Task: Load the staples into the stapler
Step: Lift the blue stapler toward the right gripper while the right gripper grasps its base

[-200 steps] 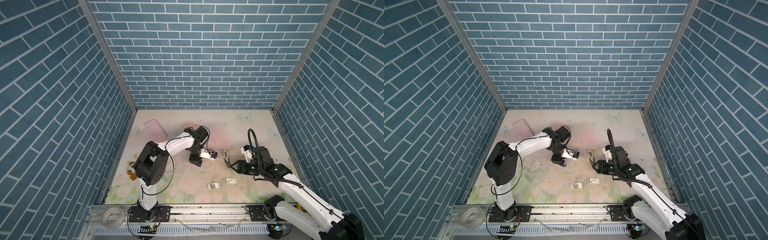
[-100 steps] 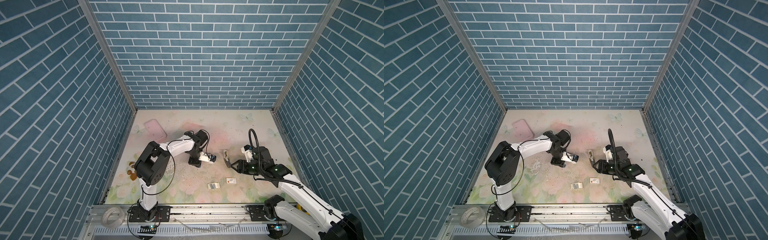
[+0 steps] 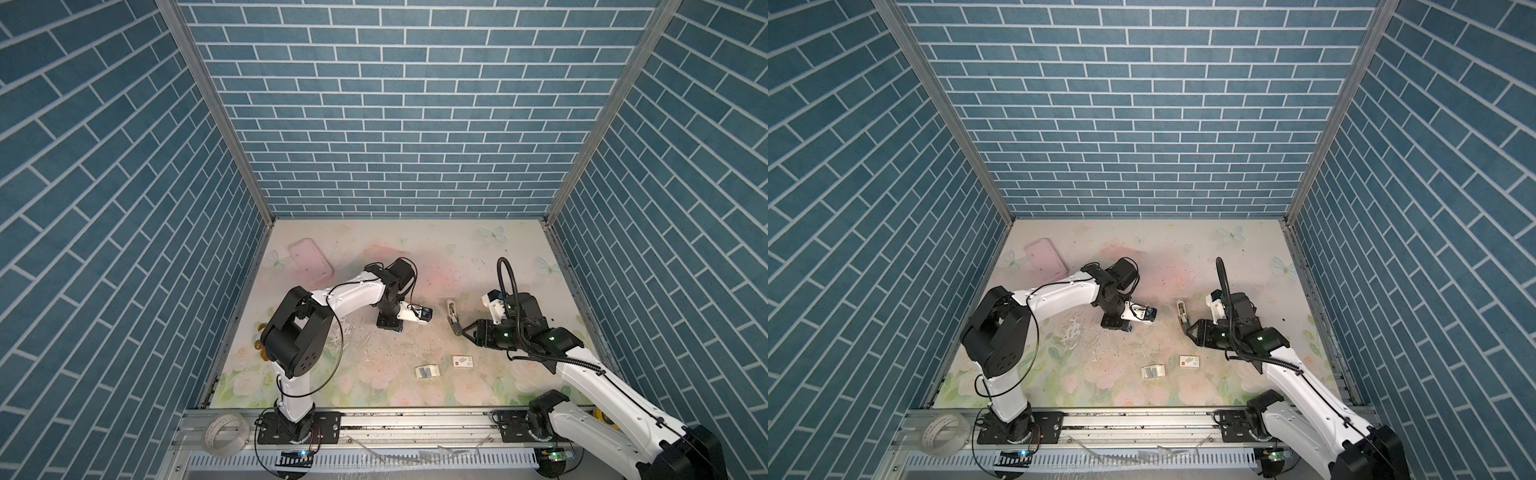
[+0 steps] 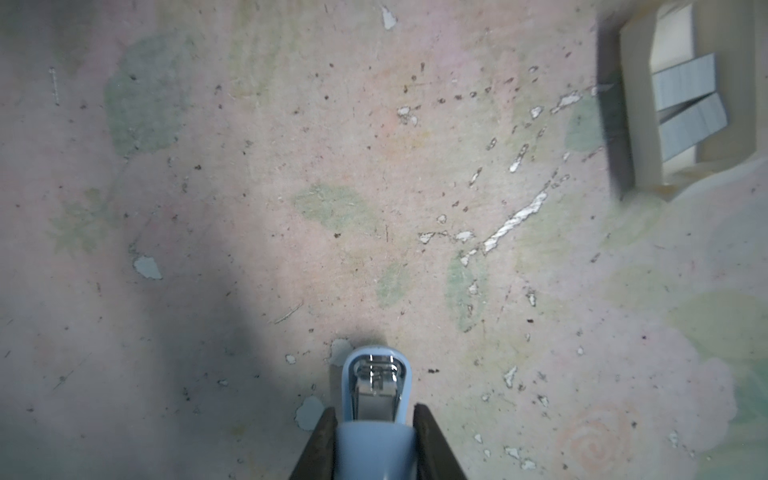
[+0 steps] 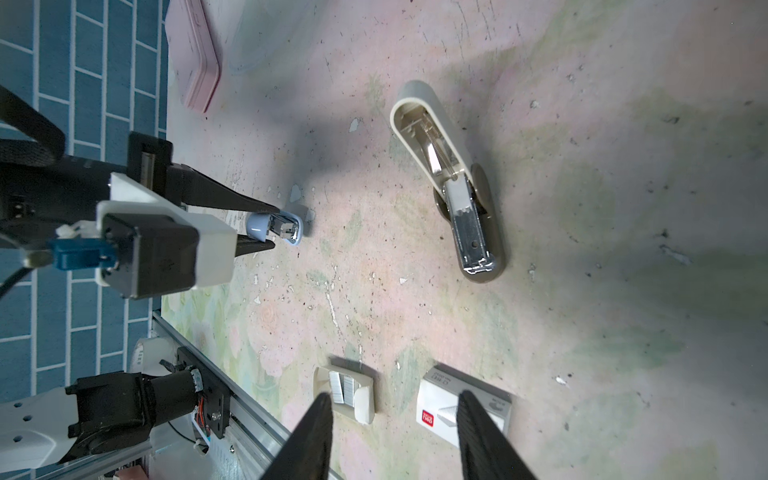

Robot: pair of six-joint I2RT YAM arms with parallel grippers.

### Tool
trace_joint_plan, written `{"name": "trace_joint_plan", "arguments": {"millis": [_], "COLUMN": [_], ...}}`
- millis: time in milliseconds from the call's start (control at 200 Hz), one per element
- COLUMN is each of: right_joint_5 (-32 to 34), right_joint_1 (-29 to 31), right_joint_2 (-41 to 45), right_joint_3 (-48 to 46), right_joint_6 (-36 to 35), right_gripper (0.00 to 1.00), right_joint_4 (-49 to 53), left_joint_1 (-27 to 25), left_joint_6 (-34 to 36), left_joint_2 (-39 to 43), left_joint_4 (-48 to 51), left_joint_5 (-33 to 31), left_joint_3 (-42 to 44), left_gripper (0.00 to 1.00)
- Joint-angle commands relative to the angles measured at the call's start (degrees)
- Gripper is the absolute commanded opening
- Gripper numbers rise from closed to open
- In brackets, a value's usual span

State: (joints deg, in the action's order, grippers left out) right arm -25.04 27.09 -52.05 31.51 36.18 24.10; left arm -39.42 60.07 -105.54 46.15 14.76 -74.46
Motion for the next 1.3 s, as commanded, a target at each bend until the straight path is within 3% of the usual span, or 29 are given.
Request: {"name": "trace_joint_plan", "arguments": {"millis": [0,275,720,1295], "right_joint_5": [-3.48,-12.96,-14.53,-14.92], "right_joint_1": [-0.11,0.72,4.14,5.87], "right_joint_2": [-1.88,-11.89,-25.34,-29.38], "right_joint_3": [5.10,15.72,23.76,23.49], "right_joint_6": [0.39,-0.63,-1.09,0.04], "right_gripper": [0.49,0.48,0.42,0.35], "right_joint_4": [0.51,2.13,-2.99,-6.23], "left_joint_1": [-0.22,-0.22,-1.18,-2.94], "left_joint_6": [-2.96,-8.76,-13.40,-13.68], "left_joint_2": [2.18,4.18,6.15,6.57], "left_joint_4": [3.51,8.34,10.17,8.61], "left_joint_5": [2.87,8.14,10.90,9.83], "left_joint_3": [-3.67,-11.82,-16.90,-17.85], "left_gripper": [0.08,0.08,0.06,0.05]}}
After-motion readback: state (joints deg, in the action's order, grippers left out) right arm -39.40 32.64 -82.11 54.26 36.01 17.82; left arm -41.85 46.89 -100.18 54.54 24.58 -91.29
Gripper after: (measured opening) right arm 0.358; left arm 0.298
